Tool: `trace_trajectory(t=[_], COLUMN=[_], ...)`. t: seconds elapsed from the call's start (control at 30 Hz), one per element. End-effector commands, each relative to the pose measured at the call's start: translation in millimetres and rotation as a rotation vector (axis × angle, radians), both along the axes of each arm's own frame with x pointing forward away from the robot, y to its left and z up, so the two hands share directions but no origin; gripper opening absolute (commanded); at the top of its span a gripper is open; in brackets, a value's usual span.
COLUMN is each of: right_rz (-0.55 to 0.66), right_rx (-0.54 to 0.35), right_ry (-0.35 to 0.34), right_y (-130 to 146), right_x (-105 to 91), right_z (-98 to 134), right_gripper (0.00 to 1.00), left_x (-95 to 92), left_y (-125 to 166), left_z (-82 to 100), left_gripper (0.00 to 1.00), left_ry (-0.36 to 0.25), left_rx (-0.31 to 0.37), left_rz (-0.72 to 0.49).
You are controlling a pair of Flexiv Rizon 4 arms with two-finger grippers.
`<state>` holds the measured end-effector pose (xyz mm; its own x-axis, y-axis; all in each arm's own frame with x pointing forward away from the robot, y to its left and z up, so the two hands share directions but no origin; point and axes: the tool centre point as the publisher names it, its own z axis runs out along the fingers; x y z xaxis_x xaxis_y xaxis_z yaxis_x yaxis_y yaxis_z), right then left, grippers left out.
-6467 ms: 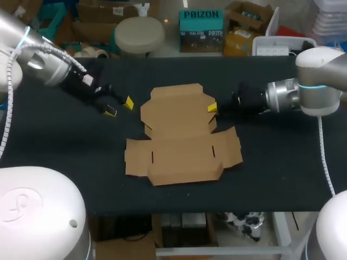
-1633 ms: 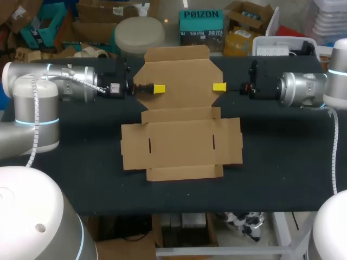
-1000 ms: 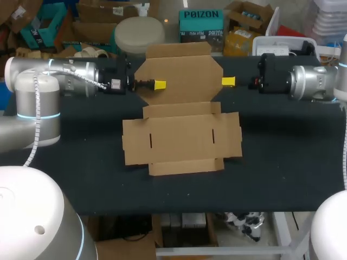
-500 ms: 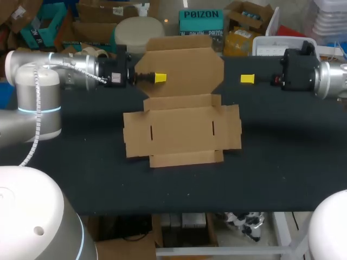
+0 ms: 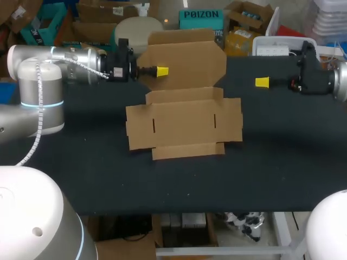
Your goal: Assemble the packaging by folding the flat box into shape, placing the metal phone stand inside, and closing the box properly
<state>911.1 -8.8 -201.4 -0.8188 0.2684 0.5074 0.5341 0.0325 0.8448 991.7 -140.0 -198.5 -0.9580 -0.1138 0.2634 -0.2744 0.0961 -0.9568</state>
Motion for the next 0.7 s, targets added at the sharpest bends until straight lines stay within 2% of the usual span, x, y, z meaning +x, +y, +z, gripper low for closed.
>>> trace_trajectory(t=[0.03,0.7], right_rz=[-0.029,-0.029], right_rx=[-0.104,-0.104], right_ry=[-0.045,-0.045], right_y=[-4.7,-4.7], right_x=[-16.9,-16.9], right_z=[9.5,9.5], right_gripper=[0.0,0.0], left_x=[3.7,5.9], left_y=[-0.2,-0.3], left_z=[3.0,6.8], left_gripper=[0.0,0.0], left_ry=[-0.01,-0.02], left_rx=[-0.009,-0.013], left_rz=[-0.002,-0.005])
